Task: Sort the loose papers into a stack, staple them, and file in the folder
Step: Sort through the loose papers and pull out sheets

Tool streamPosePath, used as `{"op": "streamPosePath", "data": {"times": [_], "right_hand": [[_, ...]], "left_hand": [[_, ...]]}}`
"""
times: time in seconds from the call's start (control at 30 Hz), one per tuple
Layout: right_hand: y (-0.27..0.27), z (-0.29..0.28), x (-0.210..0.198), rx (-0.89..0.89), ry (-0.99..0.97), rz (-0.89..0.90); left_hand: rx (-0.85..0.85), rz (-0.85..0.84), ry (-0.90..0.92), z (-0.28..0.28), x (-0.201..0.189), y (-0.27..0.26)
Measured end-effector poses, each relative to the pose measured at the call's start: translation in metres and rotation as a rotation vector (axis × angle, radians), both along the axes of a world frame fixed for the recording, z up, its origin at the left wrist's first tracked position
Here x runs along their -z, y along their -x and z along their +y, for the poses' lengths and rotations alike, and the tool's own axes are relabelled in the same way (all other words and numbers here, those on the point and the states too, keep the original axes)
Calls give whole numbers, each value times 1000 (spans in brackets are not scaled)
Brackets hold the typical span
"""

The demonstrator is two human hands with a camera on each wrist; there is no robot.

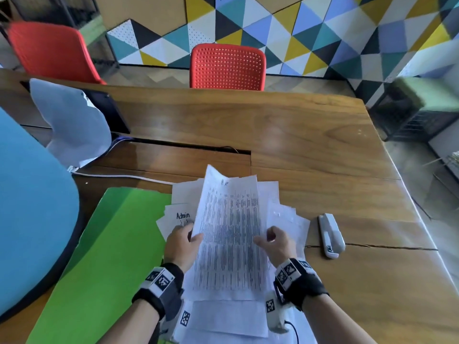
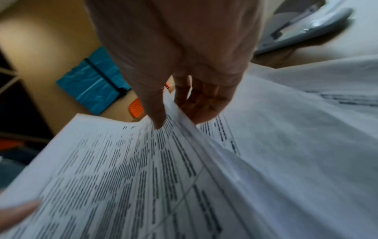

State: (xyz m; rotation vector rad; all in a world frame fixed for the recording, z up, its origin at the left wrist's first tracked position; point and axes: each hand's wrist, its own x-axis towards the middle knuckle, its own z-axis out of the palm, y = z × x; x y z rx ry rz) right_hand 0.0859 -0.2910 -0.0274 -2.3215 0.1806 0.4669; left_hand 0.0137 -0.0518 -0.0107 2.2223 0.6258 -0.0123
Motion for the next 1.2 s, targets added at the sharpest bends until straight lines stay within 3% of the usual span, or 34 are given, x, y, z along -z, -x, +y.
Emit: {"op": "streamPosePath", "data": {"times": [0.1, 0.23, 0.33, 0.43, 0.67, 0.8, 0.93, 1.03, 1.1, 1.2], "right_hand": [[-2, -9, -8, -7, 55, -137], [-2, -26, -17, 61, 31, -213], [4, -23, -17, 34, -58, -163], [5, -22, -16, 52, 4, -187], [-3, -46, -8, 269, -68, -22], [-5, -55, -6, 327, -48, -88], [-6, -72, -10, 421, -73, -174], [-1, -89, -9, 484, -226, -190], [5, -93, -9, 422, -367, -118], [20, -85, -8, 180, -476, 59]], "left_hand": [[25, -96, 32, -1, -2, 3], [81, -116, 261, -3, -1, 8], [50, -149, 304, -7, -1, 4], [-23, -163, 373, -13, -7, -2], [172, 107, 572, -13, -1, 9], [174, 174, 480, -15, 9, 21], [79, 119, 422, -12, 15, 24], [-12, 70, 415, -7, 14, 23], [-33, 70, 423, -5, 11, 23], [44, 129, 553, -16, -8, 21]]}}
